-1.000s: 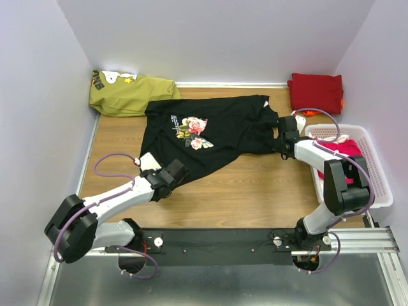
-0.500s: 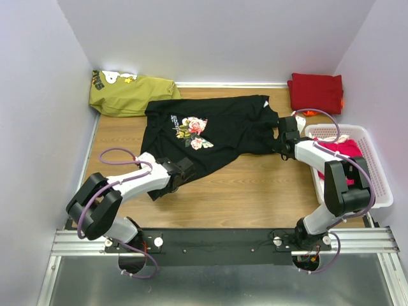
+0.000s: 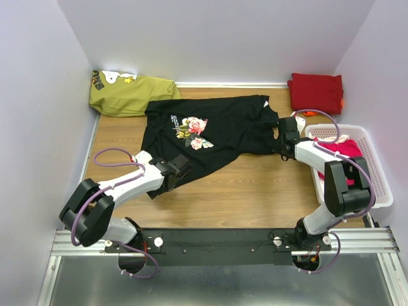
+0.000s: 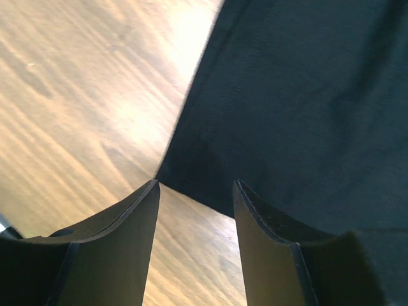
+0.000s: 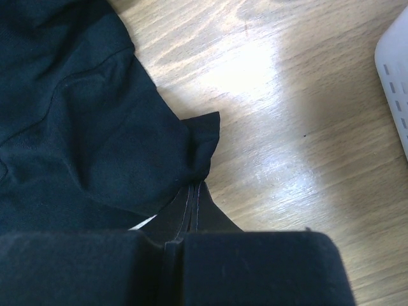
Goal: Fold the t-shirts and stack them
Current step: Flatten out the tshirt
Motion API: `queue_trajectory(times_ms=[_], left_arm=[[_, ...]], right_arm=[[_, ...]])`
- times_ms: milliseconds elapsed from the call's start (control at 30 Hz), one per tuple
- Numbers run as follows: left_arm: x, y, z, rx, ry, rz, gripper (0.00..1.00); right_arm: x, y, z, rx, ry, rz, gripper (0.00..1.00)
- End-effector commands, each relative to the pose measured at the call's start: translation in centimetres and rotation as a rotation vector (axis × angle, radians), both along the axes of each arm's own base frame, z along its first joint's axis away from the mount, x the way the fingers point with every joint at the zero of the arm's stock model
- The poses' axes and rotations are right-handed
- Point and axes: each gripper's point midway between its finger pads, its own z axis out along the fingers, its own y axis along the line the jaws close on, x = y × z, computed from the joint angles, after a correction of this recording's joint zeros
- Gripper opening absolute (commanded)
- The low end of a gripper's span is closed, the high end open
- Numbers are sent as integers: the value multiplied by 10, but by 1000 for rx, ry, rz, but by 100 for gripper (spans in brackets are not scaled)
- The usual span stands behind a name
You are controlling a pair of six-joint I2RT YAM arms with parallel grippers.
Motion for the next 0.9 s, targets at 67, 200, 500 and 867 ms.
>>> queue_trajectory(times_ms=[67,200,500,867], left_arm=[[10,-5,-3,-19,-5,-14,59],[14,-9,-2,-66,-10,-34,60],[7,-25,-39,-207,79,-77,60],[5,-30,-42,-247,86,-91,54]], right_arm=[[-5,-9,9,-25,-23,-25,1],[-6,-11,11,-32,-27,-28,1],[-6,-14,14,-43,-37,-39,1],[-4,-14,16,-43,-44,-40,1]])
